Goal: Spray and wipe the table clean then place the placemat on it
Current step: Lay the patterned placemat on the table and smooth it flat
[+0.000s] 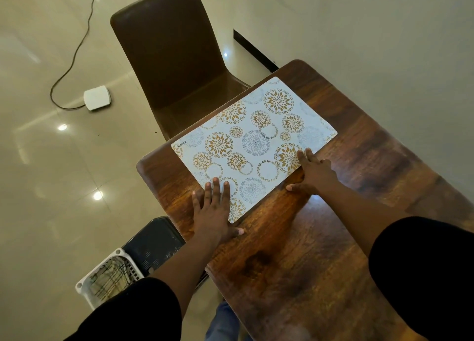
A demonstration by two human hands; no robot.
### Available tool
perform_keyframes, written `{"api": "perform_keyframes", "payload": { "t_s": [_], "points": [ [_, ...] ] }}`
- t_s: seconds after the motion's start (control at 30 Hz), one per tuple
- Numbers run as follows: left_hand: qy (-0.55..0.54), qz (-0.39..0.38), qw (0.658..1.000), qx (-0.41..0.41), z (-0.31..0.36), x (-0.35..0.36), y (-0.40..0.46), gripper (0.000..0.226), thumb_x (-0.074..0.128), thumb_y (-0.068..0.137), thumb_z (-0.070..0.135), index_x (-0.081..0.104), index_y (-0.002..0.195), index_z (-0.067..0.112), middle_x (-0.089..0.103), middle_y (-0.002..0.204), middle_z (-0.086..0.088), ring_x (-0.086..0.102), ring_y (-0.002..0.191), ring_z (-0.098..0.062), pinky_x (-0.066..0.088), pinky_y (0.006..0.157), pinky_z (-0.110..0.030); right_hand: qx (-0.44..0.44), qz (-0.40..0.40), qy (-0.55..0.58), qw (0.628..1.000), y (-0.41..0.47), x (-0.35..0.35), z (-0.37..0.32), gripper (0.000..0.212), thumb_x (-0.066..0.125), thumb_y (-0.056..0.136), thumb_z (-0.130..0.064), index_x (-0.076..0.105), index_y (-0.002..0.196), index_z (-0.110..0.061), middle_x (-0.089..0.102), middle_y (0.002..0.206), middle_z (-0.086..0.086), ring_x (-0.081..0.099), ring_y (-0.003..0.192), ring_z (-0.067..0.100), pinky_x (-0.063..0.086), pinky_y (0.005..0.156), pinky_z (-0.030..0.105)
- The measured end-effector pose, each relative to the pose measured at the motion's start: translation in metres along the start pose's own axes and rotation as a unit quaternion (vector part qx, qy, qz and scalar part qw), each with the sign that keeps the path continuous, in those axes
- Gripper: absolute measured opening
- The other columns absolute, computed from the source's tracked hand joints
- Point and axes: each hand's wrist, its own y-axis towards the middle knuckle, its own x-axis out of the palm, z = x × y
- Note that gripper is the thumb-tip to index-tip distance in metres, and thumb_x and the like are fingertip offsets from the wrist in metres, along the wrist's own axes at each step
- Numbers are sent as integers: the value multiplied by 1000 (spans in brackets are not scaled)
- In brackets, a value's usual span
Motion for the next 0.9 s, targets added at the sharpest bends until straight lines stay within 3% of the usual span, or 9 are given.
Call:
{"api": "perform_keyframes", "payload": {
  "t_s": [0.3,0.9],
  "points": [
    [-3,4,1000,8,-1,1,2,141,65,85,80,-37,160,19,-48,164,-12,-41,154,-35,-21,127,-59,1,-11,-3,1000,2,-1,-1,126,75,76,-72,-6,164,-31,-14,172,-2,9,151,52,33,111,64],
    [-6,6,1000,13,-5,1,3,143,65,83,82,-37,160,20,-47,165,-11,-41,154,-35,-23,125,-59,0,-8,-19,1000,4,-1,-1,126,74,76,-73,-6,164,-31,-14,172,-2,11,150,54,34,110,65]
  ]
}}
